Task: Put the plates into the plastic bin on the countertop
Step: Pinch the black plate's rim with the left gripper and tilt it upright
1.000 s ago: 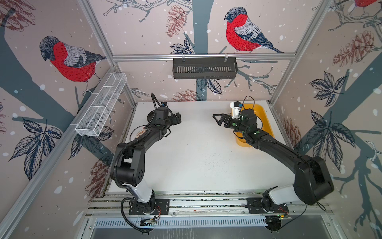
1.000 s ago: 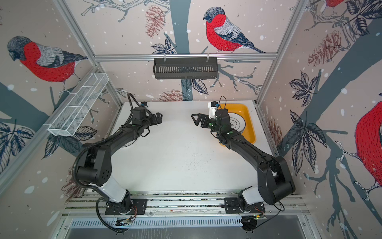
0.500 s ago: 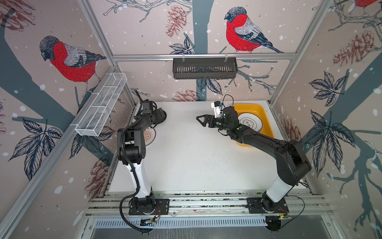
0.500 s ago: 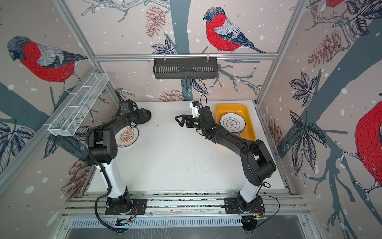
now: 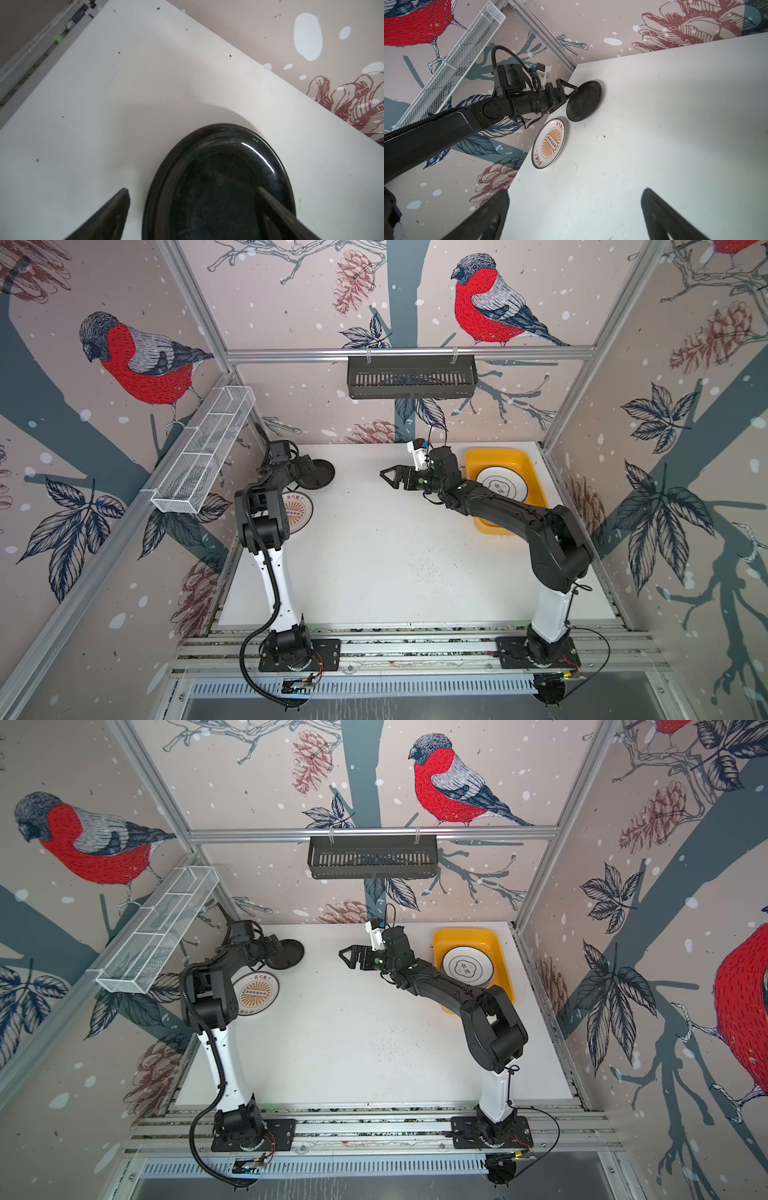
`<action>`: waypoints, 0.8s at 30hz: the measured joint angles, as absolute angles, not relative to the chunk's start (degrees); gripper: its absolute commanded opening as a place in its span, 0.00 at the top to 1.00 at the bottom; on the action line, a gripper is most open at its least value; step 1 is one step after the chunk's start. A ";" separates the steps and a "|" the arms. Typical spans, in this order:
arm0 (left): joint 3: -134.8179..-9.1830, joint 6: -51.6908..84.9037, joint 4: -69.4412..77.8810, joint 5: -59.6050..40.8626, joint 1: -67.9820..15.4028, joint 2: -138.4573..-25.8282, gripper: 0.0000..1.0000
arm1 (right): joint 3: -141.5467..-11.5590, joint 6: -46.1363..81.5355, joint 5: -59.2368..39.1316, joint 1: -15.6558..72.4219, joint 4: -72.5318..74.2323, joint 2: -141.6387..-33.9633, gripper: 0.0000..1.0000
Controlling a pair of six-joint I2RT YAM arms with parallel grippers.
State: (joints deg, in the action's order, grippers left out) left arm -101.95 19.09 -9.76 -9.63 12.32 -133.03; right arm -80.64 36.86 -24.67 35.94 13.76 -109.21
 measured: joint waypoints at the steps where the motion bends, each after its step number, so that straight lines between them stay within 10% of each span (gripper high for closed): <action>1: -102.37 19.16 -9.78 -10.24 12.60 -133.75 0.09 | -81.32 36.71 -24.51 35.94 13.39 -109.69 0.00; 24: -100.68 18.48 -3.07 -24.45 13.43 -136.66 0.48 | -82.50 37.87 -22.28 34.00 10.57 -112.81 0.00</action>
